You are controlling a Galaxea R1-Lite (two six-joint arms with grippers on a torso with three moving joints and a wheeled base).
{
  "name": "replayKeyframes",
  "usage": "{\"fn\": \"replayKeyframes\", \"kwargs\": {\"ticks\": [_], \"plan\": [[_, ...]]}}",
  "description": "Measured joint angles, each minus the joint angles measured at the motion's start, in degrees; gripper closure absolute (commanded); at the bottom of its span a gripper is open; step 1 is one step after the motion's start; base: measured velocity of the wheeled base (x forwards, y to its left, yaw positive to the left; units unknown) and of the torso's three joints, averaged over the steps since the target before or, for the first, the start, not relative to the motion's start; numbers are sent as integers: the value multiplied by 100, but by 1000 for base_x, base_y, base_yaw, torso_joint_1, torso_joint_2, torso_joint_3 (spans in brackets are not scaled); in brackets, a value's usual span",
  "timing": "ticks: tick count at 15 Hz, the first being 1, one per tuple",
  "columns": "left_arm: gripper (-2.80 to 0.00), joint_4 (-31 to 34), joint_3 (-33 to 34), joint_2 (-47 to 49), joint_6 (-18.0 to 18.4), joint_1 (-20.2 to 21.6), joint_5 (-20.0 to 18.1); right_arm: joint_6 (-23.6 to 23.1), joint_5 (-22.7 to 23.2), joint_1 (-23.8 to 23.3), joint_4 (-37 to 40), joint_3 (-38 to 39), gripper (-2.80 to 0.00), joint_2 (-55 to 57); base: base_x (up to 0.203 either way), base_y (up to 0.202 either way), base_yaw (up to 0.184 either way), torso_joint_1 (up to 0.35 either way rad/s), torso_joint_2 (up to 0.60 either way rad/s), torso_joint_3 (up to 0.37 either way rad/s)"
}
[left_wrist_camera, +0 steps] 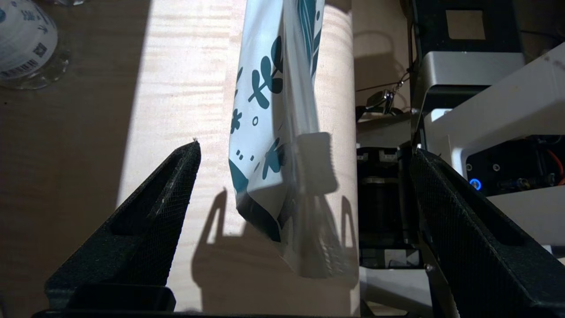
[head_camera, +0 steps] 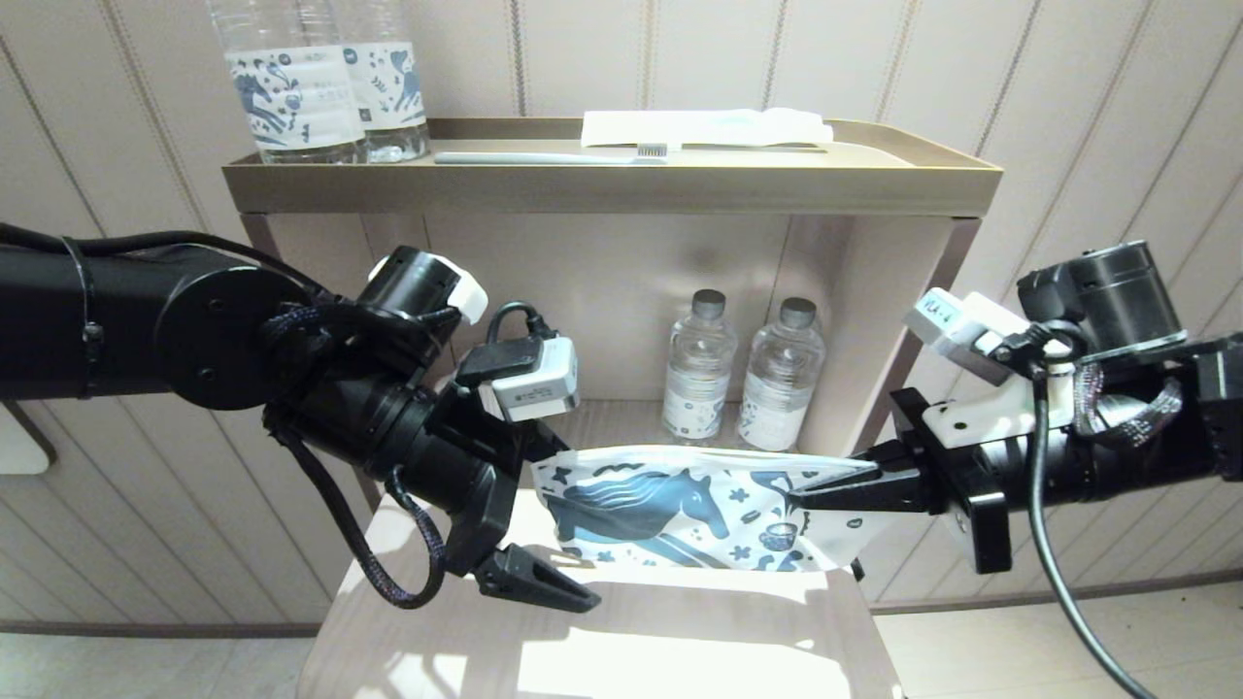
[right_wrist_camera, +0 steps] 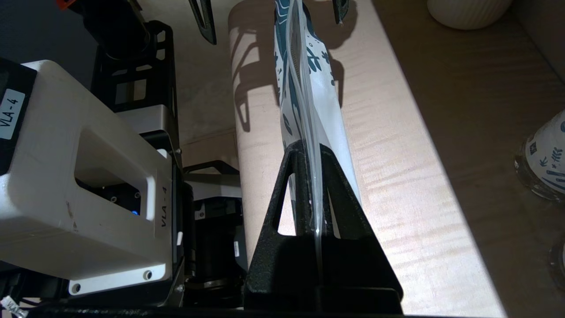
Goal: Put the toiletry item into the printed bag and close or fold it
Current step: Hand it to the other hand
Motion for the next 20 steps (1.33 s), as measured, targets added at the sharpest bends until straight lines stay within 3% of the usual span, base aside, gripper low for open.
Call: {"fn": "replayKeyframes", "kwargs": {"ticks": [15,20], "plan": [[-280,68,-301,-22,184,30,380,0,-11,30,-2,2,0,56,0,0,0,0,0,0],[-280,424,-499,11,297,28,441,0,-5,33,2,2,0,39,0,0,0,0,0,0]]}}
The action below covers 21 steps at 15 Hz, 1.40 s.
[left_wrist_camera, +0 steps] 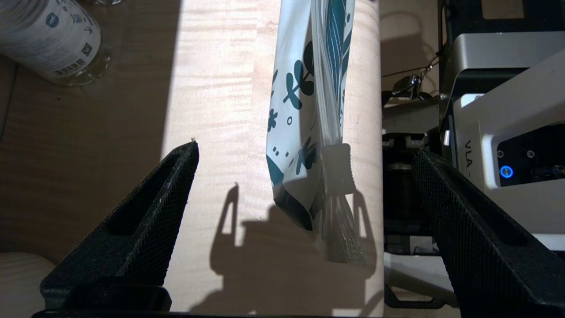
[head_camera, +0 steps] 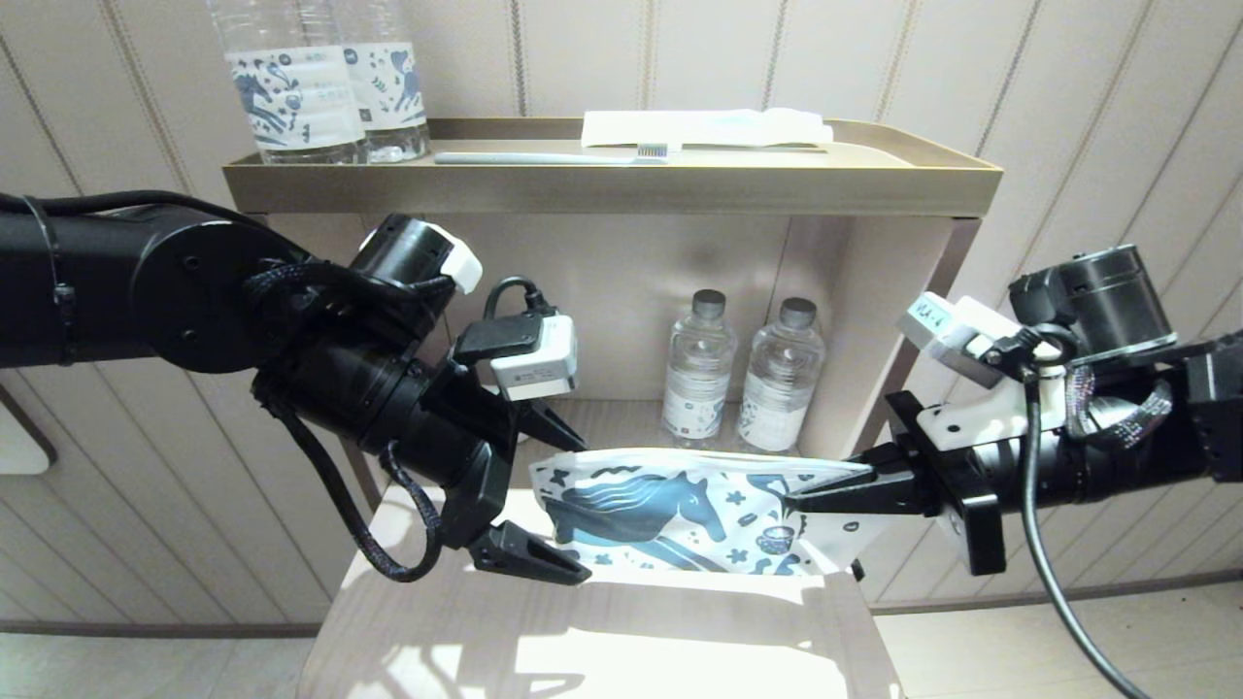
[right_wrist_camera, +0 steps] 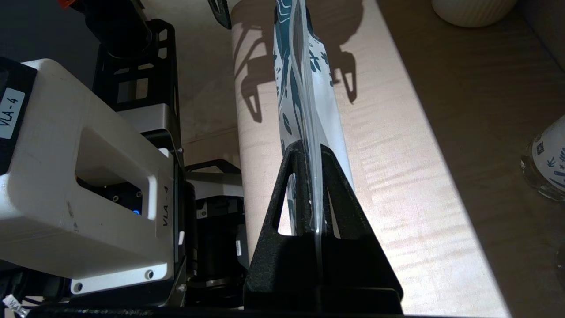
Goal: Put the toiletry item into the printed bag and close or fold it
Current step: Hand it to the other hand
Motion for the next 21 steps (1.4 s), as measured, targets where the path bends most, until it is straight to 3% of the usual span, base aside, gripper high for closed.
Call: {"fn": "replayKeyframes", "kwargs": {"ticks": [21], "plan": [[-280,-89,-11,137,-58,2,-103,6,26,0,6,-55,0,-55,0,0,0,0,0,0]]}}
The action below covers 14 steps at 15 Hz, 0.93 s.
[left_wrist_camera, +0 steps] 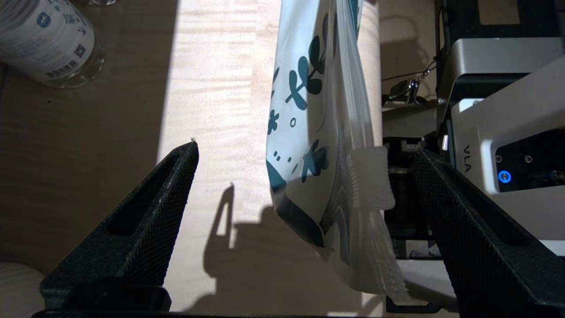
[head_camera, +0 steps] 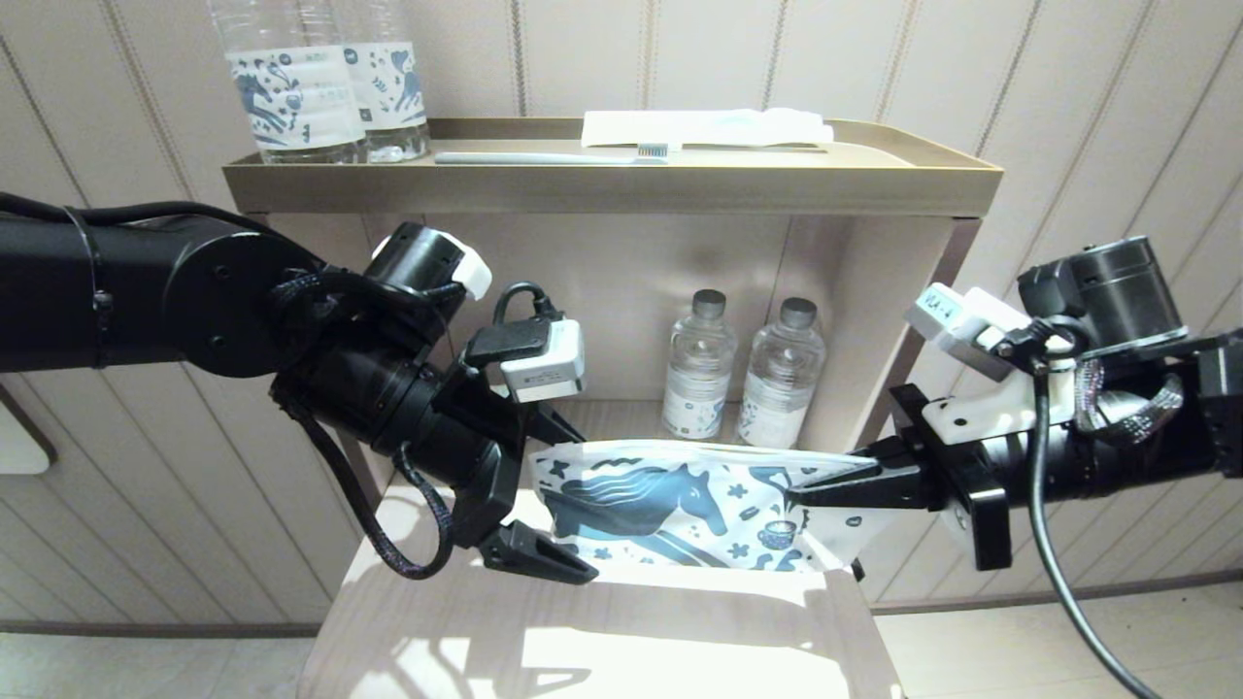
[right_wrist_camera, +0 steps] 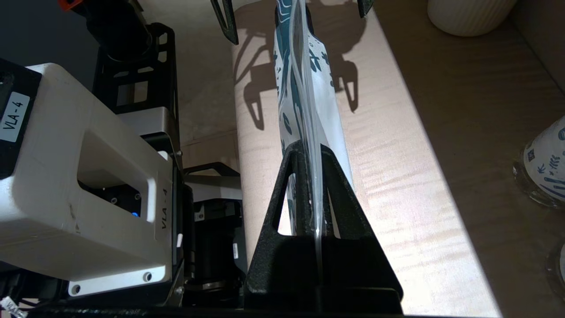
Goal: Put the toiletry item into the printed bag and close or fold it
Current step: Hand it to the other hand
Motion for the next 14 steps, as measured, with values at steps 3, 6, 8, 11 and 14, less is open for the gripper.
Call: {"fn": "replayKeyframes", "kwargs": {"ticks": [3,6,8,11,14], "plan": [[-280,-7,20,-9,-2,15,-41,2,2,0,0,-13,0,0,0,0,0,0,0,0],[-280,-11,135,-21,-187,199,-529,2,2,0,0,-15,0,-2,0,0,0,0,0,0],[-280,-59,251,-33,-342,367,-972,2,2,0,0,-15,0,-3,0,0,0,0,0,0],[-280,-260,334,-31,-807,485,-1171,2,2,-2,0,-15,0,-11,0,0,0,0,0,0],[-280,-869,573,-72,-1376,494,-1166,2,2,0,0,-15,0,-11,0,0,0,0,0,0]]}}
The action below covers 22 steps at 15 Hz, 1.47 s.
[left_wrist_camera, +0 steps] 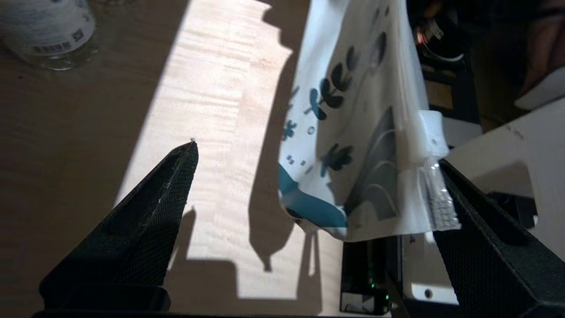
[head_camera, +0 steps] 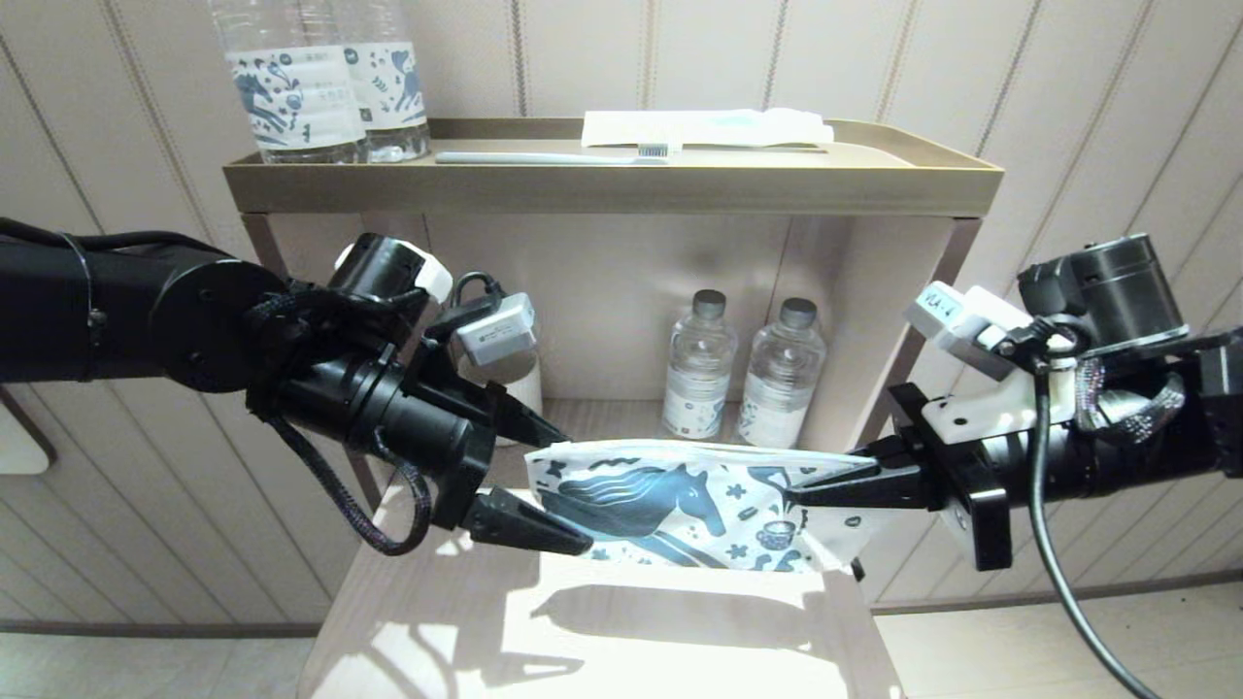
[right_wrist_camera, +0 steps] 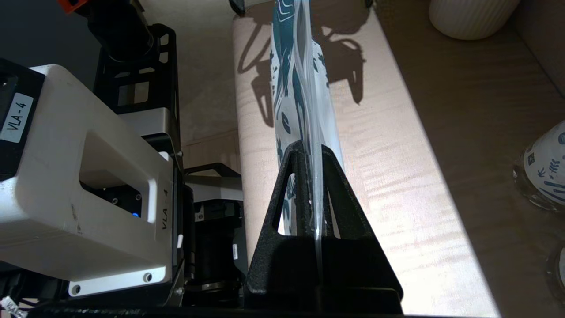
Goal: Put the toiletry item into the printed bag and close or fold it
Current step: Hand it to the other hand
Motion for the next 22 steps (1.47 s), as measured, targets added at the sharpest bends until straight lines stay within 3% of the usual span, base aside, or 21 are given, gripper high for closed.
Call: {"fn": "replayKeyframes", "kwargs": {"ticks": [3,6,9,14,17,22], "plan": [[-280,-689,357,-93,-561,-6,6,2,0,0,0,0,0,-5,0,0,0,0,0,0],[-280,-1877,1191,-299,-1277,-33,28,0,0,0,0,0,0,-9,0,0,0,0,0,0],[-280,-2289,1481,-430,-1507,-64,166,6,0,0,0,0,0,-25,0,0,0,0,0,0],[-280,-4660,2882,-922,-2808,-201,662,4,0,0,0,9,0,-22,0,0,0,0,0,0],[-280,-5739,3274,-1103,-3206,-210,843,17,-2,0,0,1,0,4,0,0,0,0,0,0],[-280,-6044,3397,-1186,-3363,-292,871,24,13,9,0,0,0,2,0,0,0,0,0,0]]}}
